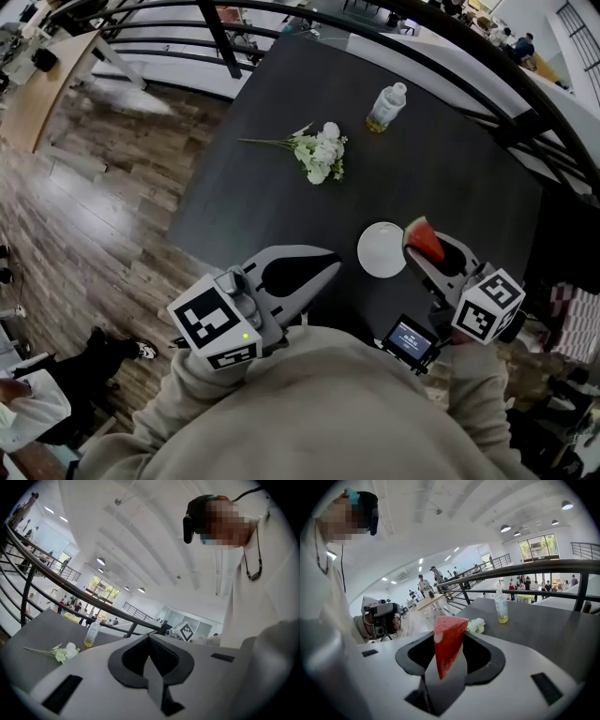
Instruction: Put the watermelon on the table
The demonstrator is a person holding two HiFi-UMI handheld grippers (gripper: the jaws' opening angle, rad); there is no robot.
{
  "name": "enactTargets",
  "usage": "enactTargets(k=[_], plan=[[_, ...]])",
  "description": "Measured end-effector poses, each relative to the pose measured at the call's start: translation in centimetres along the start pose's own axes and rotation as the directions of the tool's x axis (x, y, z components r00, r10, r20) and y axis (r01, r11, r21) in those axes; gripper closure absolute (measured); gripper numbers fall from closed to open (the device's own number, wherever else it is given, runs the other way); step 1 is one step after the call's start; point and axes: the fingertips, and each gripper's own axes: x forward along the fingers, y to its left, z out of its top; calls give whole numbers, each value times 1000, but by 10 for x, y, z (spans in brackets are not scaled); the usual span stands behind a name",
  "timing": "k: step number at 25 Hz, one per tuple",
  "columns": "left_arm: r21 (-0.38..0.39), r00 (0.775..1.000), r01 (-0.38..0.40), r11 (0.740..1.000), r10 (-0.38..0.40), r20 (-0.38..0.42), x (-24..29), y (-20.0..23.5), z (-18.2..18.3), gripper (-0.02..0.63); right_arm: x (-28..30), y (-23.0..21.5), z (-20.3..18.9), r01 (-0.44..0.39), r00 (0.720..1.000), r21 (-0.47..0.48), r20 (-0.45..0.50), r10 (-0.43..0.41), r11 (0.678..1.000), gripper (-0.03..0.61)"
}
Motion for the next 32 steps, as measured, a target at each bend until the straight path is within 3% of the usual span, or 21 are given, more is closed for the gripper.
enactTargets(k=[32], plan=[[-35, 998, -43, 998, 42, -37, -4, 5, -19, 609, 32, -39, -62, 27, 991, 54, -133, -19, 998, 393]])
